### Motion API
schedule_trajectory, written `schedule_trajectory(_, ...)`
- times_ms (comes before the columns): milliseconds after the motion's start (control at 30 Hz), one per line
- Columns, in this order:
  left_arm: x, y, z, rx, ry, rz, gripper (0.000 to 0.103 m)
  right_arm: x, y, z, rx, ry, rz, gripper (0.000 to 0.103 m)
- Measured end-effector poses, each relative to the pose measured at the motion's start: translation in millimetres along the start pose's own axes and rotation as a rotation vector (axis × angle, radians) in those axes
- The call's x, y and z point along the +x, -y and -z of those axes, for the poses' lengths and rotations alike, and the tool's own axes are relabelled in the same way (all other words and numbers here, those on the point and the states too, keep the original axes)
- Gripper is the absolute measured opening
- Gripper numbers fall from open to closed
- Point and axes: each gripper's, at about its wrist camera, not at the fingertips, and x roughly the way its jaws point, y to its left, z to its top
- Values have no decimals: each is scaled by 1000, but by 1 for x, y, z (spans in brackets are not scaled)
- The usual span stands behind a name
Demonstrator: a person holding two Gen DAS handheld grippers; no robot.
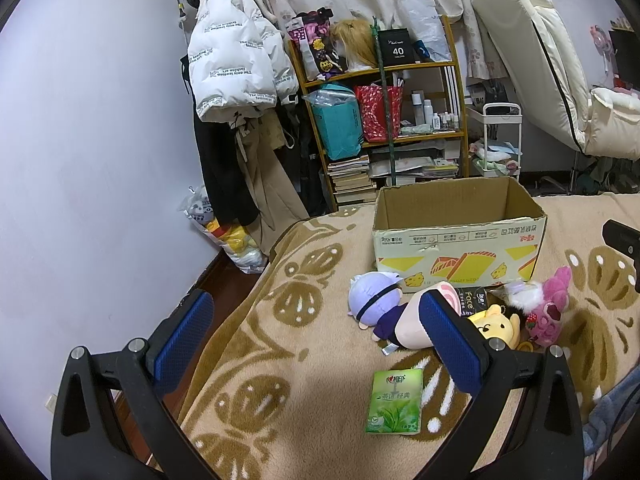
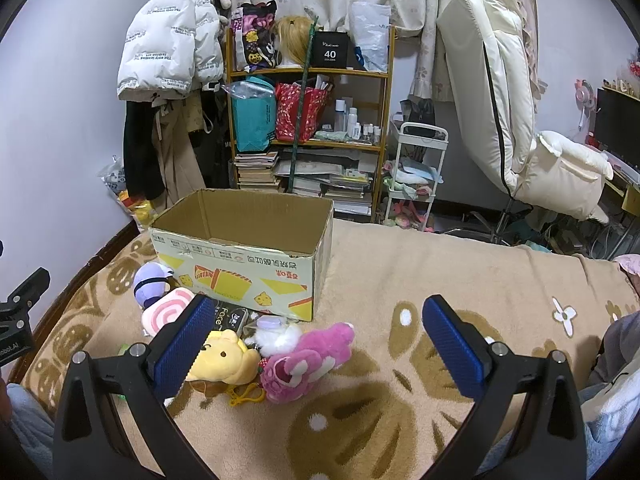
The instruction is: Organize soft objects
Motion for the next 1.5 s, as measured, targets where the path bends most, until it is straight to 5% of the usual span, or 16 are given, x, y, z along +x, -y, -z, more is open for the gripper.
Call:
schedule_trajectory(933,1,2,1,3,-6,0,101,3,1,2,3,-7,3,103)
schedule_trajectory(1500,44,23,12,43,-163,28,101,60,21,-8,64,-144,65,103)
